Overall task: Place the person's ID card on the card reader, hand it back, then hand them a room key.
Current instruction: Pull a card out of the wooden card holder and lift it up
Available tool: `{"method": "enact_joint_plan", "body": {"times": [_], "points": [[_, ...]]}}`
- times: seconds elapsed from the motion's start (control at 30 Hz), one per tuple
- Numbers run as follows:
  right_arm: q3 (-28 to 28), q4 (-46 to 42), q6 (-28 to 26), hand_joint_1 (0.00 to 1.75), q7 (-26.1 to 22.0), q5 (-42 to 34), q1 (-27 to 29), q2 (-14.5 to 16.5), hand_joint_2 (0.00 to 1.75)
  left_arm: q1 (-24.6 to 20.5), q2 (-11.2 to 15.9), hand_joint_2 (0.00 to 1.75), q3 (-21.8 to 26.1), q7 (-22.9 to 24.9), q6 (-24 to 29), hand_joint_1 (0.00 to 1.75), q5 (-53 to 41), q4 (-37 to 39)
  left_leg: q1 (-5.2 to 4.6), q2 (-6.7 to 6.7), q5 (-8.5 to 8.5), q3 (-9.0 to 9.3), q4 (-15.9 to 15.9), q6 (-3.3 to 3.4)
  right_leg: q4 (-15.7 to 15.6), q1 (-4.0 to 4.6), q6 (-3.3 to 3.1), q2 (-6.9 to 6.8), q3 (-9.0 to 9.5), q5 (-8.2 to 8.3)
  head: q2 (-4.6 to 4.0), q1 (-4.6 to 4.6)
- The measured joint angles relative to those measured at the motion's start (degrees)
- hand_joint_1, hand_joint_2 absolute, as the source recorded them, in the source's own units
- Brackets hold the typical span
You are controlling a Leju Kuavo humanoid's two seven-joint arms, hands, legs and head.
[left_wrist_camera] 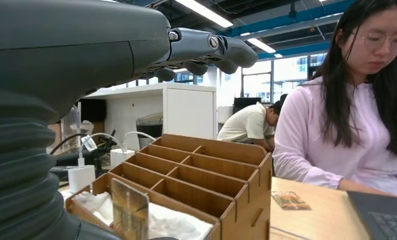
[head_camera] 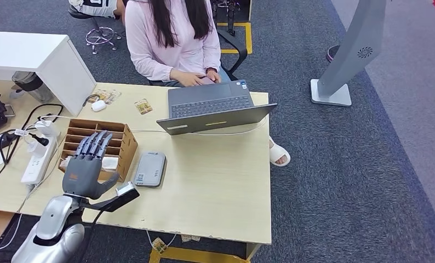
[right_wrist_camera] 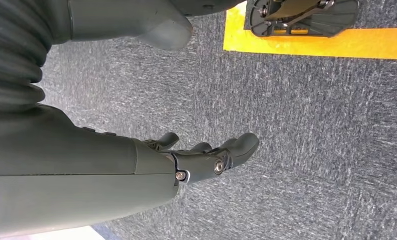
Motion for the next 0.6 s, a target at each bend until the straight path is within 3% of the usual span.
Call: {"method": "enact_joint_plan", "body": {"times": [0.23, 0.6], "points": [[-0.89, -0.36, 0.07, 0.00, 0.11, 0.02, 0.15, 0.01, 1.75, 1.38, 1.19, 1.75, 0.60, 5.21, -1.97, 0.00, -6.08, -0.34, 0.00, -0.06, 0.00, -0.01, 0.00, 0.00, 0.00, 0.00, 0.00, -0.02, 0.00, 0.00, 0.00, 0.00], [-1.22, -0.73, 0.25, 0.00, 0.24, 0.74, 0.25, 0.02, 1.75, 1.07, 2.55, 1.75, 1.37, 6.48, -3.80, 0.00, -6.65, 0.69, 0.00, -0.06, 0.00, 0.00, 0.00, 0.00, 0.00, 0.00, 0.00, -0.03, 0.00, 0.00, 0.00, 0.00]]}}
